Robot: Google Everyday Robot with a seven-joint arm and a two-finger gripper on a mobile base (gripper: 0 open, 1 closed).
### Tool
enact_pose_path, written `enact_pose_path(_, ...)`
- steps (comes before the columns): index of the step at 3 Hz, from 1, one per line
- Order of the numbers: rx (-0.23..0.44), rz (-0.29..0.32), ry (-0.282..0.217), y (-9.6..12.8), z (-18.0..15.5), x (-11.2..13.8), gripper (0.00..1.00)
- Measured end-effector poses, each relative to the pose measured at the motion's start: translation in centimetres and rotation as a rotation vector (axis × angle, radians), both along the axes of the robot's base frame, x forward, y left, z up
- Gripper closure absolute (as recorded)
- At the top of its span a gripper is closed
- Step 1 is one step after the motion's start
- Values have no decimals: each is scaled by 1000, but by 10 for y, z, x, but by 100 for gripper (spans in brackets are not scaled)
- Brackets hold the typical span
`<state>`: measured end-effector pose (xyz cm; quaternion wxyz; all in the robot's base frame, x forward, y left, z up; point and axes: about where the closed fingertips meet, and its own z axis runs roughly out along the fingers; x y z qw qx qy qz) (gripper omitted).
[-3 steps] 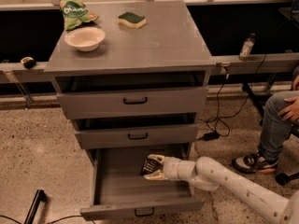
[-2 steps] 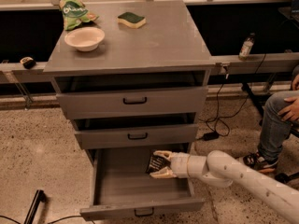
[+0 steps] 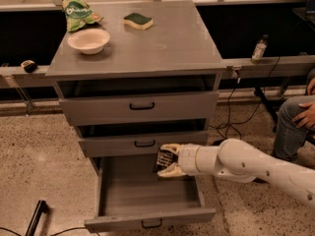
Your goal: Pick rxbar chocolate from bottom drawer and place on counter
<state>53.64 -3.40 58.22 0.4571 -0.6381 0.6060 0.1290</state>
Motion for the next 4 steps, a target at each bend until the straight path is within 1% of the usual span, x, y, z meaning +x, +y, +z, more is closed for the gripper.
enact_pose_path(1,-42,-63,-94,-9,39,20,100)
enact_pose_path(2,19,-59,-88,-25,56,34,100)
enact_pose_path(3,59,-46,-122,-57,120,55,100)
enact_pose_path(4,45,-18,-156,-79,197,75,100)
